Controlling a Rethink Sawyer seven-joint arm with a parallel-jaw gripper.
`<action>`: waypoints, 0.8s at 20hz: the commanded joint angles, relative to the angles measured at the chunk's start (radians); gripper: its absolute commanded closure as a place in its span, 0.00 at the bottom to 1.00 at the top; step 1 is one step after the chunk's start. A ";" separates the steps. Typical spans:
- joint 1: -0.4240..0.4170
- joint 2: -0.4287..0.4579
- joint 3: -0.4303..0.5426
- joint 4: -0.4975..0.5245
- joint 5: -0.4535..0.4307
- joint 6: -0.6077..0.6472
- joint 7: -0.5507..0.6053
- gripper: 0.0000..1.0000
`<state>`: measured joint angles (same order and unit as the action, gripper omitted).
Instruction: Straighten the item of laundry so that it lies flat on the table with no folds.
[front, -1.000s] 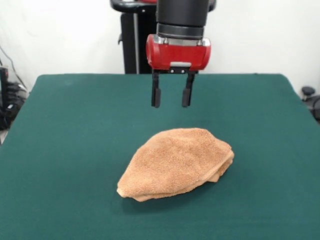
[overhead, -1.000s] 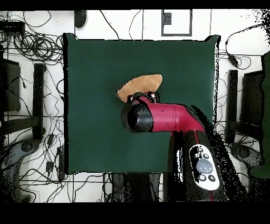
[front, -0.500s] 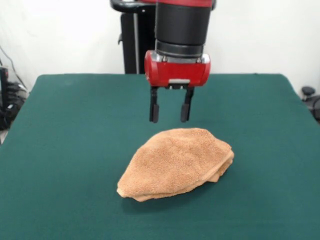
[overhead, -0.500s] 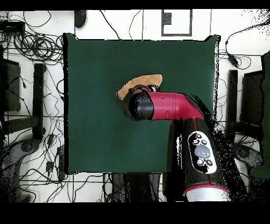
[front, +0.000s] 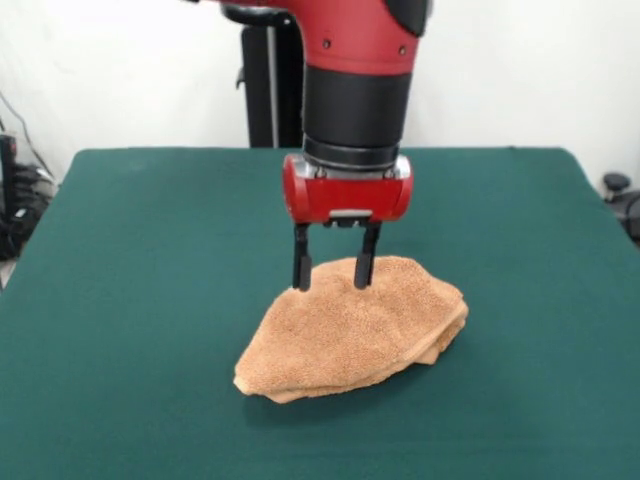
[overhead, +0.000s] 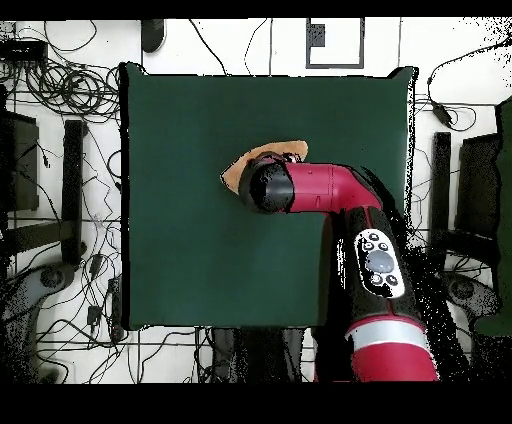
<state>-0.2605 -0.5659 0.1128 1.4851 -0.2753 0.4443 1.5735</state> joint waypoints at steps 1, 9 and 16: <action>-0.002 0.056 0.092 -0.007 0.022 -0.029 0.092 0.00; -0.037 0.088 0.118 0.004 0.019 -0.064 0.084 0.00; -0.086 0.153 0.162 0.014 -0.003 -0.131 0.059 0.00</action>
<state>-0.3307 -0.4835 0.1404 1.4834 -0.2767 0.3863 1.5735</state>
